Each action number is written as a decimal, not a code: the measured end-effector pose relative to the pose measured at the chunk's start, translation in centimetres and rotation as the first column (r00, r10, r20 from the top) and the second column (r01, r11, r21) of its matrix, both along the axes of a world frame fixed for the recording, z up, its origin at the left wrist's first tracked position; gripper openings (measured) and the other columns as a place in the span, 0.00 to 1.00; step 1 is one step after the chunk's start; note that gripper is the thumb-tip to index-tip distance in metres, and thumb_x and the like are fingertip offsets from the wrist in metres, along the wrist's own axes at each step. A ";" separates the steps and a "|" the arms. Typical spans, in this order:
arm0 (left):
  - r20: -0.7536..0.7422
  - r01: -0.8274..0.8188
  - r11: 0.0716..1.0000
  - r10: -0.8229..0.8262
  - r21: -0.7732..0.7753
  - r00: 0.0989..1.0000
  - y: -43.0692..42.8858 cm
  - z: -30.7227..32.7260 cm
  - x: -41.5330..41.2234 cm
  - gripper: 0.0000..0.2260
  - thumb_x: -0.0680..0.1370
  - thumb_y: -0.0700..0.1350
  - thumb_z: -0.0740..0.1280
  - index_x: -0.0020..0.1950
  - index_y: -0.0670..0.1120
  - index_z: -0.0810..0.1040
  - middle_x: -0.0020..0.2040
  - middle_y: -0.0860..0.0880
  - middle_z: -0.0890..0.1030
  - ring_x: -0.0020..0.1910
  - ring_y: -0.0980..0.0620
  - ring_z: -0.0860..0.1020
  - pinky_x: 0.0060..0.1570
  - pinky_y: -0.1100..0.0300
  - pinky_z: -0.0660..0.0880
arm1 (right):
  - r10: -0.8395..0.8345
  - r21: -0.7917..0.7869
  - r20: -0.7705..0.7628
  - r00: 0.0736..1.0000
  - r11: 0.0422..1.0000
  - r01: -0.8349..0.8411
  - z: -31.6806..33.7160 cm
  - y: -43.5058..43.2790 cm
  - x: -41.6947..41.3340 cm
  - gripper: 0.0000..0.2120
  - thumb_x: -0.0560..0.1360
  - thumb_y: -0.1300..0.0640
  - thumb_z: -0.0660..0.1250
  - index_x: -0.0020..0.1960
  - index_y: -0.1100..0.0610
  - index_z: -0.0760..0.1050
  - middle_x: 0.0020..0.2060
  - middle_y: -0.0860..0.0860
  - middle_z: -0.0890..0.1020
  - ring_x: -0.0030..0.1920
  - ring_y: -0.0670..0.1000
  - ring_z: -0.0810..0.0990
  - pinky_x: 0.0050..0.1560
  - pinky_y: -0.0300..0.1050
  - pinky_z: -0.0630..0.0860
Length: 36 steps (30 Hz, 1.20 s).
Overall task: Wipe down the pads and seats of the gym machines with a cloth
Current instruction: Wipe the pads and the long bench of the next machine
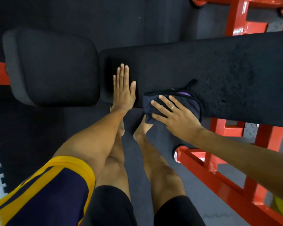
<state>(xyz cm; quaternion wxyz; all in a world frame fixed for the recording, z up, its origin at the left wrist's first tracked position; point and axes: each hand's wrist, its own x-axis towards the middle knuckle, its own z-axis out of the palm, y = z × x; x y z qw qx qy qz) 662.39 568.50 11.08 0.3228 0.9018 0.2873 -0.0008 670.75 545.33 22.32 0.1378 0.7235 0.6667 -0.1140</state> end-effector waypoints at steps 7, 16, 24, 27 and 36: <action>0.011 0.002 1.000 -0.002 -0.027 1.000 0.3 -0.3 -0.2 0.27 0.87 0.52 0.47 0.83 0.42 0.49 0.83 0.43 0.49 0.82 0.47 0.46 0.80 0.46 0.44 | 0.163 -0.133 0.152 0.975 0.981 -0.143 -2.3 4.8 -2.5 0.18 0.80 0.54 0.66 0.69 0.53 0.78 0.83 0.52 0.42 0.81 0.68 0.44 0.78 0.69 0.41; -0.089 0.001 1.000 -0.003 -0.028 0.996 -0.4 0.8 0.1 0.27 0.87 0.53 0.45 0.83 0.41 0.47 0.83 0.42 0.48 0.82 0.46 0.46 0.80 0.46 0.43 | 0.329 -0.104 0.178 0.927 0.943 -0.315 1.5 -3.1 3.4 0.26 0.82 0.50 0.62 0.79 0.44 0.64 0.83 0.53 0.51 0.80 0.65 0.56 0.78 0.66 0.47; -0.106 0.041 0.999 -0.043 -0.023 0.993 -0.2 1.4 0.3 0.28 0.86 0.52 0.46 0.82 0.41 0.45 0.83 0.42 0.45 0.82 0.46 0.44 0.80 0.47 0.42 | 0.131 -0.082 0.107 0.986 0.989 -0.123 0.7 2.1 2.7 0.33 0.80 0.49 0.64 0.82 0.42 0.56 0.83 0.56 0.49 0.81 0.69 0.48 0.79 0.68 0.42; -0.089 0.030 0.999 -0.031 -0.009 0.996 -0.7 1.4 0.2 0.27 0.86 0.50 0.47 0.83 0.42 0.45 0.83 0.44 0.46 0.82 0.47 0.44 0.80 0.49 0.41 | -0.033 0.051 0.072 0.997 0.998 0.029 2.2 1.9 4.8 0.28 0.79 0.49 0.64 0.79 0.44 0.65 0.81 0.56 0.59 0.80 0.67 0.57 0.79 0.65 0.53; -0.062 -0.003 0.999 0.000 -0.048 0.998 -2.5 2.5 0.9 0.27 0.86 0.47 0.49 0.82 0.40 0.47 0.83 0.43 0.48 0.82 0.46 0.45 0.80 0.46 0.44 | -0.119 0.035 0.043 0.992 0.992 0.118 2.4 1.4 4.5 0.27 0.81 0.47 0.64 0.79 0.46 0.66 0.81 0.57 0.61 0.79 0.69 0.57 0.79 0.66 0.55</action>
